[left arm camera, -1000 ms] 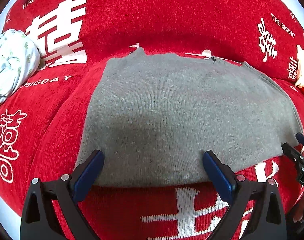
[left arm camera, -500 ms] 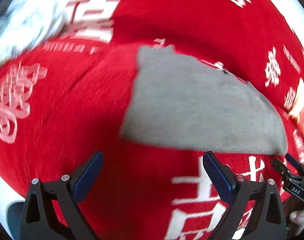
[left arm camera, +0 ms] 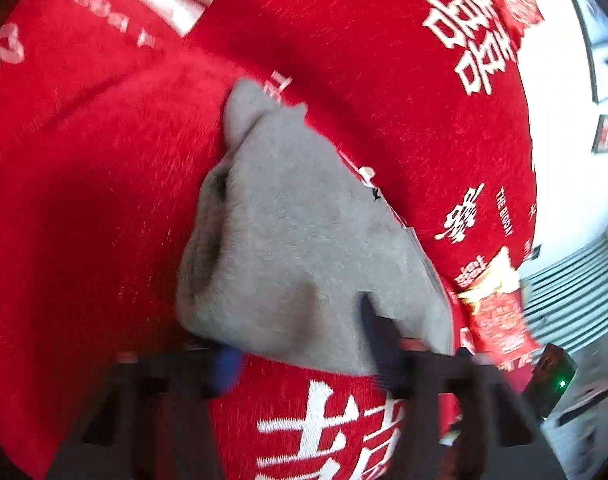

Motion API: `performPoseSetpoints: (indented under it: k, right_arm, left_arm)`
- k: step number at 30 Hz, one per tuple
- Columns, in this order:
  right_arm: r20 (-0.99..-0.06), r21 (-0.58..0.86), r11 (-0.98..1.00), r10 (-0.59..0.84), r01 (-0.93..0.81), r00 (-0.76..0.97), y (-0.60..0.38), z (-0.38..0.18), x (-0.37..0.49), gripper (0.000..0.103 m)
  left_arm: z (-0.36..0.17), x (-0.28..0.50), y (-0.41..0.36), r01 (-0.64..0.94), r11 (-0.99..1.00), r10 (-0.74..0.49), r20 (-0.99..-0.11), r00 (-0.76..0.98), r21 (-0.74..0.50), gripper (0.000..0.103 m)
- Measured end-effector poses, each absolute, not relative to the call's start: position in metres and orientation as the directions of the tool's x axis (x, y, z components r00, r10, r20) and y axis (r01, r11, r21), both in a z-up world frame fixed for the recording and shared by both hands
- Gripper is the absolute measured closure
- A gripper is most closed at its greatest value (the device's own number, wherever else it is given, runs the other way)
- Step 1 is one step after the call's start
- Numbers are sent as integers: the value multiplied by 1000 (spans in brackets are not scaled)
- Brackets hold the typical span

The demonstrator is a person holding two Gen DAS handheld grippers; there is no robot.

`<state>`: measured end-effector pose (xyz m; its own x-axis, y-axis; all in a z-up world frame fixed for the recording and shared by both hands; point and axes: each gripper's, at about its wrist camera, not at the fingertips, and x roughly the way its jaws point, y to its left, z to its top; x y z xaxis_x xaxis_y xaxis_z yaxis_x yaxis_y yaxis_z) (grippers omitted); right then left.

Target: Fold small clothes

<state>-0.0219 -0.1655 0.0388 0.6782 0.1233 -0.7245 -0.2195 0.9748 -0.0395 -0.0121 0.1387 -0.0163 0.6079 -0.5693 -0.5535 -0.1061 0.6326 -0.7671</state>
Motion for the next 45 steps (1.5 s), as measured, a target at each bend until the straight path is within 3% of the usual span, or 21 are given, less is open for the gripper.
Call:
performPoseSetpoints:
  k: [5, 7, 13, 16, 21, 22, 24, 26, 27, 28, 30, 31, 35, 45]
  right_arm:
    - [-725, -62, 965, 131, -254, 676, -138, 53, 11, 1]
    - [-731, -55, 952, 167, -300, 662, -115, 61, 31, 1]
    - [-802, 44, 902, 288, -430, 523, -25, 61, 110, 1]
    - [-844, 60, 892, 285, -448, 455, 16, 46, 143, 1]
    - [-921, 51, 883, 221, -466, 320, 84, 12, 187, 1]
    - [-954, 20, 886, 156, -463, 257, 99, -6, 195, 1]
    - [-950, -136, 864, 26, -485, 312, 119, -18, 192, 2]
    - [-934, -188, 822, 20, -537, 357, 132, -17, 185, 11]
    - [-935, -180, 826, 24, -534, 353, 131, -15, 186, 27]
    - [-932, -190, 835, 12, -517, 361, 127, -10, 189, 51]
    - [-939, -158, 854, 25, -496, 342, 113, -4, 197, 73]
    - [-943, -130, 861, 46, -492, 329, 105, -2, 200, 77]
    - [-934, 77, 892, 220, -446, 280, 70, 12, 206, 80]
    - [-875, 318, 881, 416, -351, 250, 39, 27, 217, 81]
  left_arm:
    - [-23, -9, 147, -88, 590, -583, -499, 641, -802, 75]
    - [-26, -7, 152, -86, 563, -590, -473, 654, -822, 83]
    - [-35, -1, 168, -88, 525, -595, -438, 673, -847, 83]
    - [-37, -1, 166, -86, 548, -587, -456, 669, -832, 88]
    - [-35, -1, 163, -90, 604, -553, -497, 668, -792, 90]
    - [-34, -2, 162, -91, 616, -544, -506, 670, -783, 90]
    - [-32, -3, 160, -94, 639, -524, -522, 673, -763, 90]
    - [-29, -3, 157, -93, 668, -503, -540, 675, -739, 92]
    - [-28, -4, 155, -92, 683, -492, -549, 676, -725, 92]
    - [-26, -4, 153, -91, 690, -486, -553, 677, -718, 92]
    - [-24, -4, 152, -89, 704, -474, -560, 679, -704, 92]
    - [-23, -5, 151, -89, 707, -471, -561, 681, -702, 92]
    - [-13, -8, 145, -86, 756, -426, -587, 689, -649, 93]
    - [17, -14, 123, -91, 838, -340, -646, 683, -538, 93]
